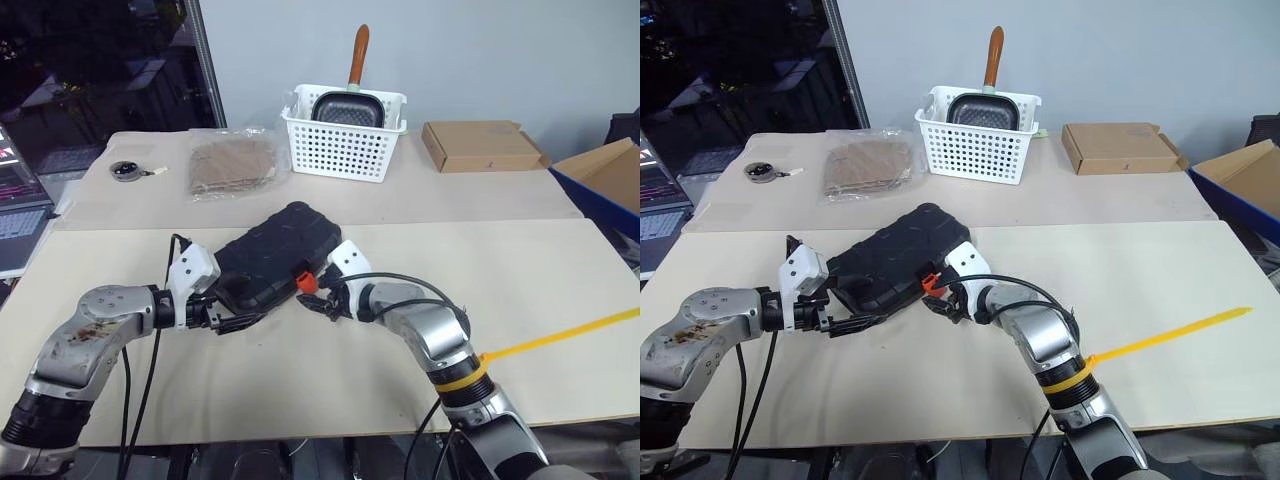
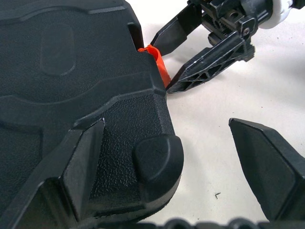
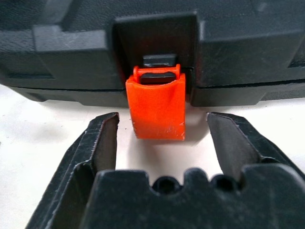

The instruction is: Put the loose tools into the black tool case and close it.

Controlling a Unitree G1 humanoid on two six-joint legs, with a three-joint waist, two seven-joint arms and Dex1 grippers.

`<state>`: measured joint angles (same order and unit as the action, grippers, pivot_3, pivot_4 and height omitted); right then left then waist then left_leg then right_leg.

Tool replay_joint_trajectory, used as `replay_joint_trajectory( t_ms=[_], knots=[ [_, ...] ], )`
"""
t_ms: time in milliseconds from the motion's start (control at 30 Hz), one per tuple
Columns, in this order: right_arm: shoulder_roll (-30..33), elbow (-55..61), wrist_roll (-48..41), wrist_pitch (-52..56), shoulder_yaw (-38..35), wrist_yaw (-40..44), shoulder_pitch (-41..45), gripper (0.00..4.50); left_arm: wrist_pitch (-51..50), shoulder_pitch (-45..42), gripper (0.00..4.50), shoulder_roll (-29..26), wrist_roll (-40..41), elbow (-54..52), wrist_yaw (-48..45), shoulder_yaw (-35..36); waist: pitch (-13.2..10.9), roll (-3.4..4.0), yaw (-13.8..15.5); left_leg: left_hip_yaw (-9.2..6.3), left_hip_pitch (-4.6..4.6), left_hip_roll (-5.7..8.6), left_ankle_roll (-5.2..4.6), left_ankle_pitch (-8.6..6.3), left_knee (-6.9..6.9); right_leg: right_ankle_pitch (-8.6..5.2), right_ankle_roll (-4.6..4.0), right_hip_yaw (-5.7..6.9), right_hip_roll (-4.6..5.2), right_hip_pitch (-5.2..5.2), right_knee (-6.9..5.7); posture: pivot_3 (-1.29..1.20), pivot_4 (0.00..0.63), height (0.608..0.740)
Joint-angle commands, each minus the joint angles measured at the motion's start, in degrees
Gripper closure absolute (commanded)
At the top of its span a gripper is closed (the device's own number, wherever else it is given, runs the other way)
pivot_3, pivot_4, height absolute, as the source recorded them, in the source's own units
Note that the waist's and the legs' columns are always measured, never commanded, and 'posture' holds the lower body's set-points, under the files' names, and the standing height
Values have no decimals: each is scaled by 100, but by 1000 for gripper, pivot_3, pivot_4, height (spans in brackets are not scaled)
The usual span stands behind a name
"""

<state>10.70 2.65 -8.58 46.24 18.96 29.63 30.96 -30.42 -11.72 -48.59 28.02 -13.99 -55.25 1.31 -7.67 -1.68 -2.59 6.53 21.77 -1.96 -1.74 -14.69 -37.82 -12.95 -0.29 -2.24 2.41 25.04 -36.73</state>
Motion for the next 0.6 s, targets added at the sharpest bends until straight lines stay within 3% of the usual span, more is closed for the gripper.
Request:
replay_joint_trajectory(
  t_ms=[33, 133, 600],
  knots=[
    [17, 147, 71, -179, -17, 0, 148, 2459, -40, 126, 0, -76, -123, 25, -11, 61, 0, 0, -2, 0, 0, 0, 0, 0, 0, 0, 0, 0, 0, 0, 0, 0, 150, 740],
    [53, 205, 91, -181, -10, 44, 147, 3304, -32, 138, 0, -59, -140, 39, -1, 58, 0, 0, 2, 0, -2, 0, 0, 0, 0, 0, 0, 0, 0, 0, -2, 0, 150, 740],
    [-67, 588, -74, -787, -199, 191, 176, 3303, -6, 244, 0, -24, -221, -3, 23, 43, 0, 0, -12, 0, -1, -2, 0, 0, 0, 0, 0, -2, -2, 3, -2, 0, 150, 740]
  ],
)
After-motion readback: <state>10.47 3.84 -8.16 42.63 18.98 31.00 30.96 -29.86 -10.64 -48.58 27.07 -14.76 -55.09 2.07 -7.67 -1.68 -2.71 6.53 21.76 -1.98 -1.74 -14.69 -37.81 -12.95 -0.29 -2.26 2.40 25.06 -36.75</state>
